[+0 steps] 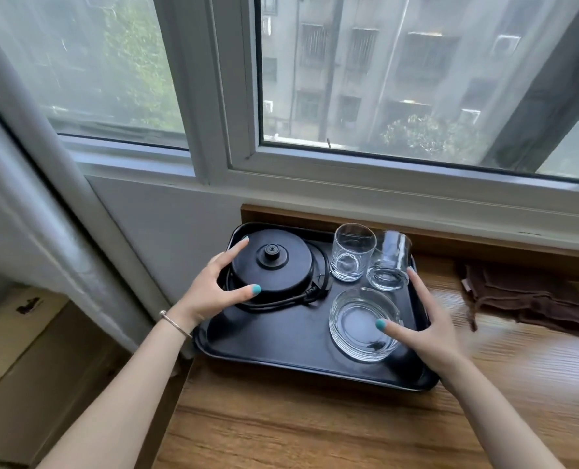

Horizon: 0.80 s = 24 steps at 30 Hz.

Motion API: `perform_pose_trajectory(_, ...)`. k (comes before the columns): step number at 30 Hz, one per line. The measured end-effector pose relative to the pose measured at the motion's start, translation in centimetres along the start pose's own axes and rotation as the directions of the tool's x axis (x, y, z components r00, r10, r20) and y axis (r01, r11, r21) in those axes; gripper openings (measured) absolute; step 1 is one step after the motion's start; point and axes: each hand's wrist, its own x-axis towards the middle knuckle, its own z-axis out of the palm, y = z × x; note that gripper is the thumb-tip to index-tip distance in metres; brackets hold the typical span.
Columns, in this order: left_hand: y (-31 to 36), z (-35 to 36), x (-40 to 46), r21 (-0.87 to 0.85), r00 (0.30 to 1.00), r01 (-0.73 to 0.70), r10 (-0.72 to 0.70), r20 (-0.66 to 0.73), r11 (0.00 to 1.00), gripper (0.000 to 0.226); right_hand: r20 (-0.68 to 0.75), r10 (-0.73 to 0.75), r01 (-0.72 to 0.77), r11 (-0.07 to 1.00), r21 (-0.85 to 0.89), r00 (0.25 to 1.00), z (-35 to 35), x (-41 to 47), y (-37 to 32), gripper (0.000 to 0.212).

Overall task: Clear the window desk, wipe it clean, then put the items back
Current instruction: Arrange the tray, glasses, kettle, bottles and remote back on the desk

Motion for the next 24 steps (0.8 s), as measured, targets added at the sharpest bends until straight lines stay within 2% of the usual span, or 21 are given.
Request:
perform_pose_trajectory(15,-1.3,1.9,0.3,0.01,0.998,0.053,-0.053,0.024,0.999,0.086,-0.032,0.049,-0.052,0.995,-0.09,0.998,-0.6,0.2,1.8,0.109)
perform_pose_trajectory(21,-1.3,2.0,0.5,0.063,0.998,0.053,-0.054,0.019,0.997,0.09,-0.047,0.037,-0.043,0.991,-0.13,0.998,-0.3,0.2,2.0,0.105)
perform_pose_trajectory(24,-1.7,2.0,0.7,0.169,0.998,0.034,-0.041,0.038,0.985,0.098,-0.057,0.037,-0.048,0.976,-0.214,0.998,0.0,0.0,1.7,0.105)
